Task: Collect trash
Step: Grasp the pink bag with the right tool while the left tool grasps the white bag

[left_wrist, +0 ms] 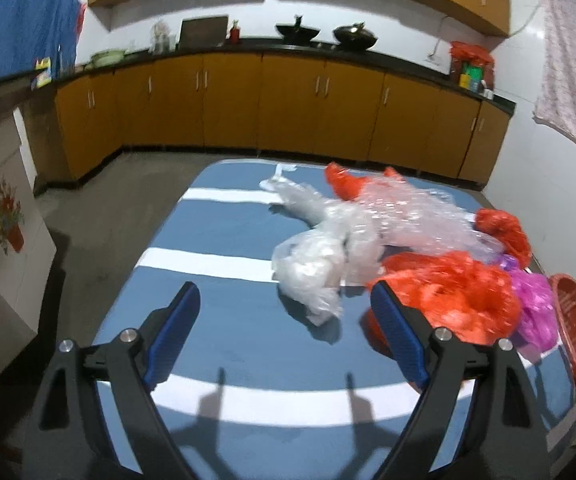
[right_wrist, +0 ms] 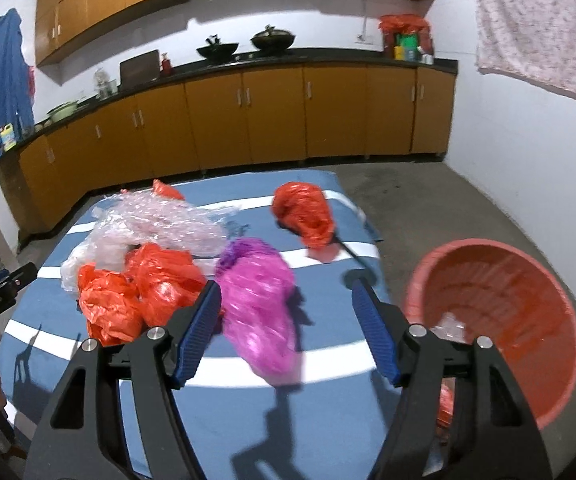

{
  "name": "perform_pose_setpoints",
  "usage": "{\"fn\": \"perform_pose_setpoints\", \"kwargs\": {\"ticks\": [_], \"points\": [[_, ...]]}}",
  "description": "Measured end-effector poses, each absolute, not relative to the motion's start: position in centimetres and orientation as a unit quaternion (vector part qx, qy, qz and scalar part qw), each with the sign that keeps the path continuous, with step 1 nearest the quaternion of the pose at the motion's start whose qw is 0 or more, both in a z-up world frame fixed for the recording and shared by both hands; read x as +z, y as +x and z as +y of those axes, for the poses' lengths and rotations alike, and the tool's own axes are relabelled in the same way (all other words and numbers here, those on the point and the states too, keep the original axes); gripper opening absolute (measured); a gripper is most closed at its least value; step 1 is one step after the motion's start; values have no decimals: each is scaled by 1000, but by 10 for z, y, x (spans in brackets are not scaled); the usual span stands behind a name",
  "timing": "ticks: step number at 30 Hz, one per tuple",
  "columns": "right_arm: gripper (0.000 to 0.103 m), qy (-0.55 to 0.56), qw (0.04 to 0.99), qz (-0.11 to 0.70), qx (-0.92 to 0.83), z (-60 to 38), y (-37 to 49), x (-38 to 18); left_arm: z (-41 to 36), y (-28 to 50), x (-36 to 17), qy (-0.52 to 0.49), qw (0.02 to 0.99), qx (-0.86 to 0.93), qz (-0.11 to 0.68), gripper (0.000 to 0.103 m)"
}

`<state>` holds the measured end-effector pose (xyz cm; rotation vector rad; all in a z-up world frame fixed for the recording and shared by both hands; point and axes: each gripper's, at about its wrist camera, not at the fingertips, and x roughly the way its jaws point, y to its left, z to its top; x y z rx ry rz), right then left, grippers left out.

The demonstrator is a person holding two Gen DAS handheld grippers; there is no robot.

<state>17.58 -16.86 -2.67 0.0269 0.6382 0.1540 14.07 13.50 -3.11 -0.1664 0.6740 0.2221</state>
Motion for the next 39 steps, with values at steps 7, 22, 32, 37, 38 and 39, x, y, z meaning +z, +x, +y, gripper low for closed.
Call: {"fn": "perform_pose_setpoints", "kwargs": {"ticks": [7,22,32,37,38,39], "points": [[68,7,940,333,75,-155,203,-42,144,178,-49,-91,923,95,361,86],[54,0,916,389,95,-140,231,-75,150,234,-84,-99,900,64,420,64],[44,6,919,382,97,-148,219,-71,153,237,-86,-106,899,59,420,42],[44,11,923,373,95,-157,210,-64,150,219,-75,-98,908,69,402,42],[44,11,924,369,94,-159,206,-62,150,216,-72,-97,909,71,398,42],[44,10,925,367,93,-160,204,-60,149,213,-69,-96,911,72,395,42]]}}
